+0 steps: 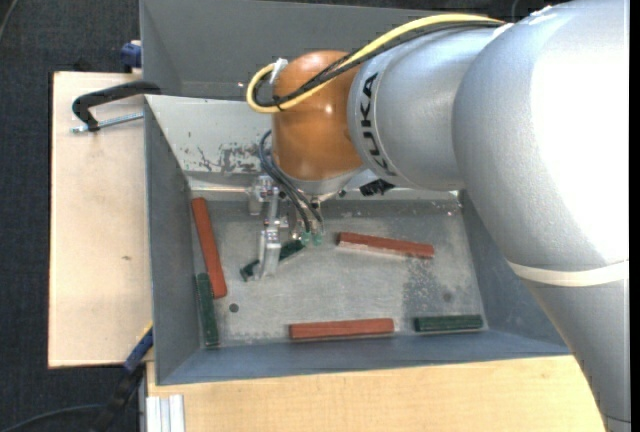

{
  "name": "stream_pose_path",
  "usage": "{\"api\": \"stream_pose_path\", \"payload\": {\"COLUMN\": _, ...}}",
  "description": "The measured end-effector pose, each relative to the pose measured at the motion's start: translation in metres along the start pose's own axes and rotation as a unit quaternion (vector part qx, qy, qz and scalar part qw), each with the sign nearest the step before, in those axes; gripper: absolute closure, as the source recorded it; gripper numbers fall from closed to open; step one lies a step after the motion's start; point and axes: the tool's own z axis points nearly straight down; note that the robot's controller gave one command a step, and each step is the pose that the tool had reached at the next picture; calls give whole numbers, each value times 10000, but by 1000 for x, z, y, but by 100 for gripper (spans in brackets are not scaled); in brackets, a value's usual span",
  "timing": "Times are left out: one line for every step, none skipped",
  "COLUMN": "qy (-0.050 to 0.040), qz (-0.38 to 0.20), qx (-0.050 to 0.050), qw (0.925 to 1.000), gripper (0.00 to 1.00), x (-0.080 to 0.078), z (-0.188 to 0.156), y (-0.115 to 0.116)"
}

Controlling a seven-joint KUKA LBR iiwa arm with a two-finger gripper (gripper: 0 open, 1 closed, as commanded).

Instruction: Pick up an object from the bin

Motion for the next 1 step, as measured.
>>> {"api": "stream_pose_path", "payload": {"qy": -52, "qz": -2, "qx": -23, "qw": 10000, "gripper": 100, "x": -3, "z": -6, "y": 2}}
